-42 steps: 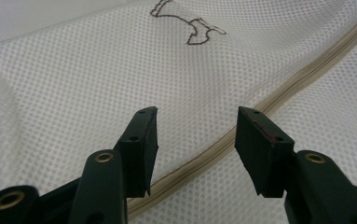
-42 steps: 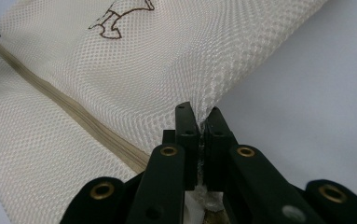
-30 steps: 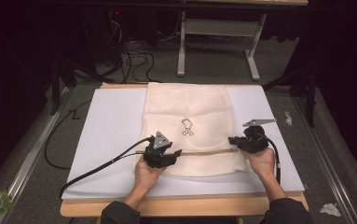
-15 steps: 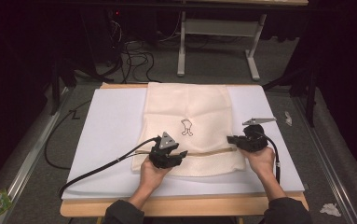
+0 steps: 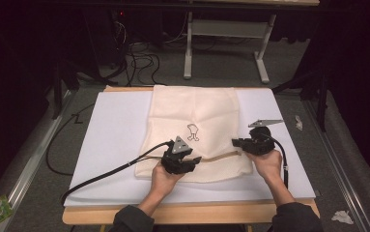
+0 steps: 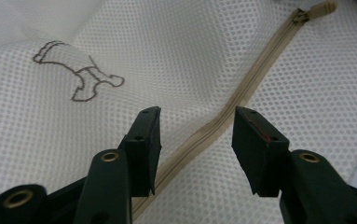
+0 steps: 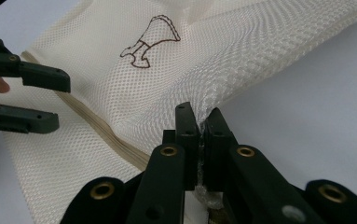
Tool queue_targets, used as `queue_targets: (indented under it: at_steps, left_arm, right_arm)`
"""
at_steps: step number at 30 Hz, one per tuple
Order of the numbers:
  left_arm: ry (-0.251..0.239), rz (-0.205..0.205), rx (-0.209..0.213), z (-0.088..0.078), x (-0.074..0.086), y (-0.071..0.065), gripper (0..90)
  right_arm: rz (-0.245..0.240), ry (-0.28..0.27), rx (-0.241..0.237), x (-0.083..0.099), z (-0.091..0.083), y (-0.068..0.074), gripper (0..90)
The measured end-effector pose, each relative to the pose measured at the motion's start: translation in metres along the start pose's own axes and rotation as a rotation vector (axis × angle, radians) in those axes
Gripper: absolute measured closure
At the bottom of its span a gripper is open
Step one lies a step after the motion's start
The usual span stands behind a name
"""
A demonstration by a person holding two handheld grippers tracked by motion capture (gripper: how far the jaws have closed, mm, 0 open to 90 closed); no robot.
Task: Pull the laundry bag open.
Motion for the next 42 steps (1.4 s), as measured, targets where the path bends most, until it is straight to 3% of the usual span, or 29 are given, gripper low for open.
queue_targets:
  at_steps: [16,31,35,42]
  left_arm:
    - [-0.009,0.011,0.05,0.009,-0.007,-0.013,53.4]
    - [-0.028,-0.019,0.097,0.011,-0.011,-0.018,55.6]
    - [-0.013,0.005,0.09,0.013,-0.012,-0.021,55.8]
    - [-0.008,0.022,0.118,0.02,-0.02,-0.031,55.9]
  right_arm:
    - [0.005,-0.01,-0.022,-0.003,0.002,0.006,88.7]
    - [0.001,-0.017,-0.038,-0.004,0.003,0.009,88.7]
    - [0.001,-0.02,-0.042,-0.005,0.004,0.011,88.7]
    - [-0.004,-0.025,-0.051,-0.005,0.003,0.012,88.7]
Point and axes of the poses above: each handheld gripper's, and its own axes: z roughly forward along the jaws, x roughly out of its underside, y roughly to its left, the point moved 8 cm from there along z, roughly forward along the jaws, and after that the axes turned 5 degrees about x, right-handed, at the moved point
